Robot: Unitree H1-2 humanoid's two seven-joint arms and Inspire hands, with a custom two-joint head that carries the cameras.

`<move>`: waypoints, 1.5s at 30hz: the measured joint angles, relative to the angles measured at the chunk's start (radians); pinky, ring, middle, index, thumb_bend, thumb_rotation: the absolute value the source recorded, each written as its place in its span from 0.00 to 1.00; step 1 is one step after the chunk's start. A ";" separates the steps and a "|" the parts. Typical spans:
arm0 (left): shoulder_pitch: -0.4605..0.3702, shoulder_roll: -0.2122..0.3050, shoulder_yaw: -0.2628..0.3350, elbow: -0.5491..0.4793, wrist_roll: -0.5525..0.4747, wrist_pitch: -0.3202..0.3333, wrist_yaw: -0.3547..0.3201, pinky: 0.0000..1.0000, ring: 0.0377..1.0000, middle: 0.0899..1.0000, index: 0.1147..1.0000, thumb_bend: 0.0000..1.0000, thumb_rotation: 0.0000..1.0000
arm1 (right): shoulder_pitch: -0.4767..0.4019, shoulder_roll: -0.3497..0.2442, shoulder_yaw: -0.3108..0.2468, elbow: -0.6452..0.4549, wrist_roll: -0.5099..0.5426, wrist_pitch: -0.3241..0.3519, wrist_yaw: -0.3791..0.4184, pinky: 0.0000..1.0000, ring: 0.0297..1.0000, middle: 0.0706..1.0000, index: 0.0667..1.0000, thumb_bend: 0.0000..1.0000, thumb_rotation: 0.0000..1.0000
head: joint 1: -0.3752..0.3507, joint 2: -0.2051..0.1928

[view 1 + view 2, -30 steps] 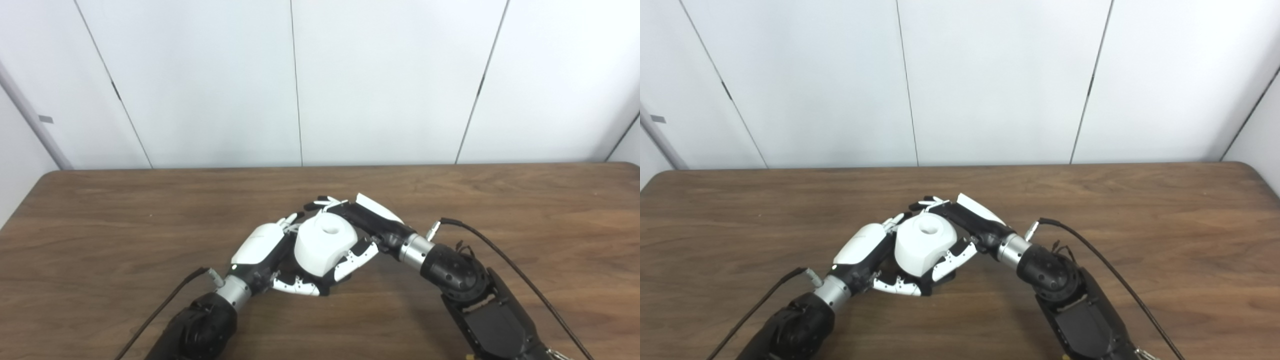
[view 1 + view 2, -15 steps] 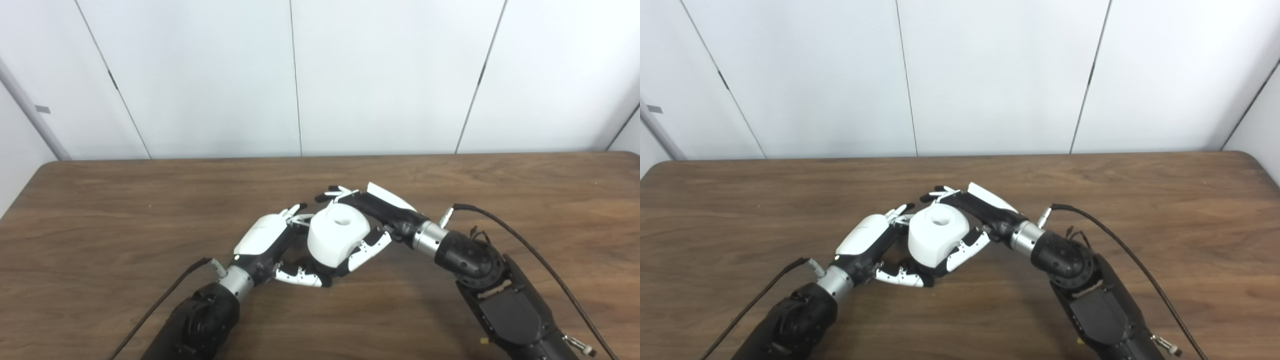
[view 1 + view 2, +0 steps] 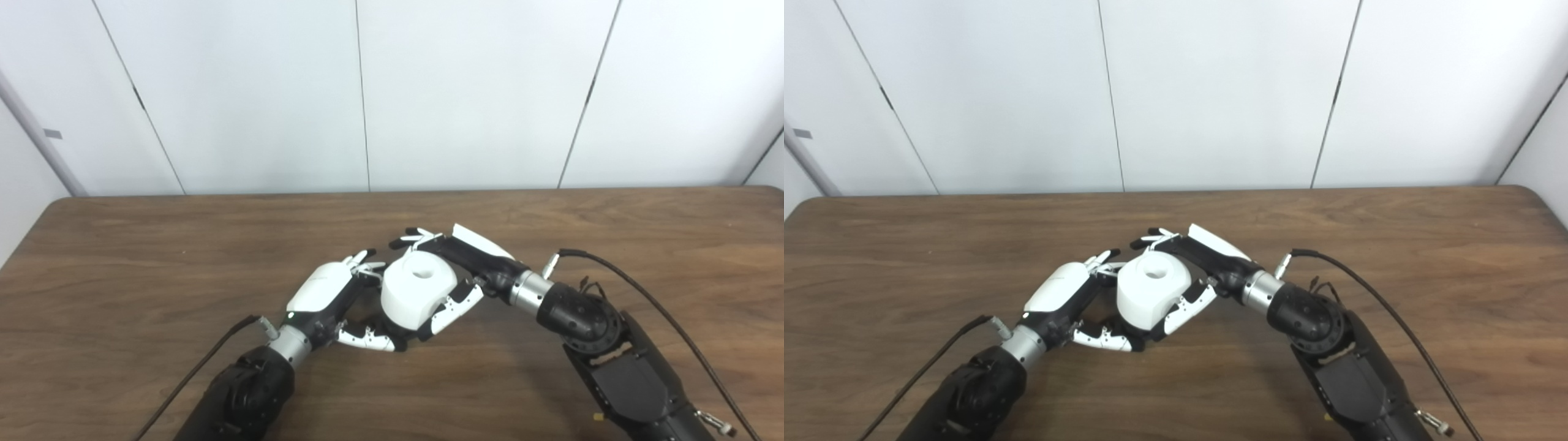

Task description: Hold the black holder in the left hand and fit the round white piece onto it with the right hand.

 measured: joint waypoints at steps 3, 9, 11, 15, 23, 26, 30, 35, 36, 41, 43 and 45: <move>0.002 0.000 0.000 -0.012 0.003 0.008 -0.008 1.00 1.00 0.85 0.41 0.52 0.05 | 0.000 0.000 0.003 0.000 -0.005 -0.001 0.000 1.00 1.00 0.87 0.44 0.53 0.14 | -0.002 0.003; 0.002 -0.004 0.002 -0.016 0.003 0.014 -0.017 1.00 1.00 0.85 0.41 0.52 0.05 | 0.000 0.000 0.010 0.002 -0.015 -0.003 0.000 1.00 1.00 0.87 0.44 0.53 0.14 | 0.005 0.006; 0.003 -0.005 0.002 -0.017 0.004 0.015 -0.018 1.00 1.00 0.86 0.41 0.52 0.05 | 0.000 0.000 0.010 0.003 -0.018 -0.006 0.000 1.00 1.00 0.87 0.44 0.53 0.14 | 0.006 0.006; 0.005 -0.008 0.002 -0.024 0.007 0.028 -0.022 1.00 1.00 0.86 0.41 0.52 0.06 | 0.000 0.000 0.010 0.007 -0.021 -0.019 0.000 1.00 1.00 0.87 0.44 0.53 0.14 | 0.009 0.006; 0.006 -0.008 0.002 -0.030 0.008 0.036 -0.026 1.00 1.00 0.86 0.41 0.52 0.06 | 0.000 0.006 0.010 0.025 -0.027 -0.046 -0.010 1.00 1.00 0.87 0.44 0.53 0.14 | 0.014 0.011; 0.006 -0.009 0.003 -0.031 0.007 0.037 -0.028 1.00 1.00 0.86 0.41 0.52 0.05 | -0.003 0.008 0.010 0.031 -0.031 -0.058 -0.012 1.00 1.00 0.87 0.44 0.53 0.14 | 0.018 0.014; 0.008 -0.012 0.005 -0.031 0.007 0.037 -0.028 1.00 1.00 0.86 0.41 0.52 0.05 | -0.007 0.008 0.010 0.038 -0.036 -0.068 -0.012 1.00 1.00 0.87 0.44 0.53 0.14 | 0.020 0.012; 0.011 -0.014 0.005 -0.033 0.008 0.038 -0.027 1.00 1.00 0.86 0.41 0.52 0.05 | -0.009 0.008 0.010 0.041 -0.042 -0.076 -0.012 1.00 1.00 0.87 0.44 0.53 0.14 | 0.025 0.018; 0.012 -0.014 0.004 -0.039 0.009 0.041 -0.028 1.00 1.00 0.86 0.41 0.52 0.05 | -0.009 0.008 0.010 0.042 -0.042 -0.078 -0.012 1.00 1.00 0.87 0.44 0.53 0.14 | 0.025 0.018; 0.019 -0.016 0.001 -0.058 0.014 0.051 -0.037 1.00 1.00 0.86 0.41 0.52 0.05 | -0.009 0.008 0.011 0.045 -0.042 -0.083 -0.012 1.00 1.00 0.87 0.44 0.53 0.14 | 0.032 0.021; 0.020 -0.016 0.001 -0.059 0.014 0.054 -0.038 1.00 1.00 0.85 0.41 0.52 0.05 | -0.009 0.008 0.011 0.048 -0.041 -0.086 -0.012 1.00 1.00 0.87 0.44 0.53 0.14 | 0.032 0.021; 0.020 -0.016 0.001 -0.060 0.014 0.056 -0.038 1.00 1.00 0.85 0.41 0.52 0.05 | -0.009 0.010 0.011 0.053 -0.040 -0.090 -0.014 1.00 1.00 0.86 0.44 0.53 0.14 | 0.034 0.023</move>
